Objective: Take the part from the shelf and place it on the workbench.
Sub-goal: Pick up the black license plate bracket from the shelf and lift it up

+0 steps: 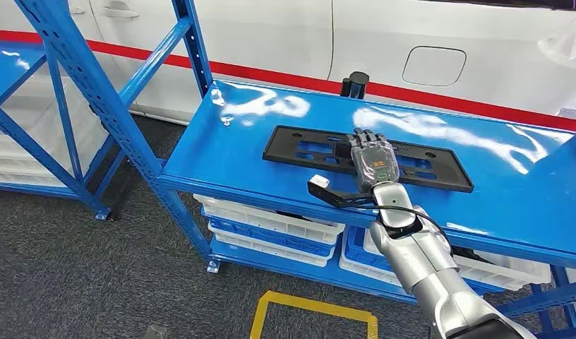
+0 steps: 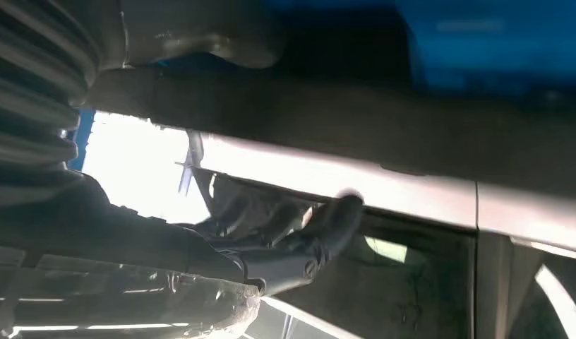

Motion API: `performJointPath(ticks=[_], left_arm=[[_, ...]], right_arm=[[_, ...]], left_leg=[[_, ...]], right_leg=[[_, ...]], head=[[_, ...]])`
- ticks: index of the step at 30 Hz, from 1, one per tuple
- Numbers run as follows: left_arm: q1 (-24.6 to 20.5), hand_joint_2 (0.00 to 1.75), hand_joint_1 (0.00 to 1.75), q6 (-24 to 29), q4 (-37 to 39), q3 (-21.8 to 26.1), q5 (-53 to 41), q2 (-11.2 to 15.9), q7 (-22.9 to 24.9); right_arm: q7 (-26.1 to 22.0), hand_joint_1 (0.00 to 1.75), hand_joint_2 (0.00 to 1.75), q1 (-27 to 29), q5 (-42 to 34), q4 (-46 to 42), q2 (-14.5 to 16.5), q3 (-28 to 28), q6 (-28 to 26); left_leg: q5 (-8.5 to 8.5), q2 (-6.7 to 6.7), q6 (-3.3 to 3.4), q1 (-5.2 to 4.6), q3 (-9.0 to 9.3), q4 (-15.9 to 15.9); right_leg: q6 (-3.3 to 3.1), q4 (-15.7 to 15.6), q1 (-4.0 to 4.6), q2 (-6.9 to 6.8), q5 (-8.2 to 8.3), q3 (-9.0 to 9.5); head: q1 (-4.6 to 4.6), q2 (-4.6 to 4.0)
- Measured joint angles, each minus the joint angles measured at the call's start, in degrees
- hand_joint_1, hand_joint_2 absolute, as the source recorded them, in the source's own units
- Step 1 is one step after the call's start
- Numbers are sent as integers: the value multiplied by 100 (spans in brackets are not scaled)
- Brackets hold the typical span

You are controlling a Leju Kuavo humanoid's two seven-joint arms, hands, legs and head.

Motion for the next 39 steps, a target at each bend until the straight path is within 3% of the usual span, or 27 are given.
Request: performJointPath(ticks=[26, 39], left_arm=[[12, 0, 0, 65, 0, 234, -150, -3, -5], [13, 0, 0, 245, -1, 350, -400, -73, -86]], right_arm=[[95, 175, 175, 175, 160, 83, -22, -422, -38], [-408, 175, 175, 705, -928, -1190, -131, -1211, -1103]], left_leg=[[0, 0, 0, 0, 2, 0], [0, -1, 0, 0, 1, 1]], right_leg=[[0, 0, 0, 0, 0, 1], [0, -1, -1, -1, 0, -5]], head=[[0, 0], [-1, 0]])
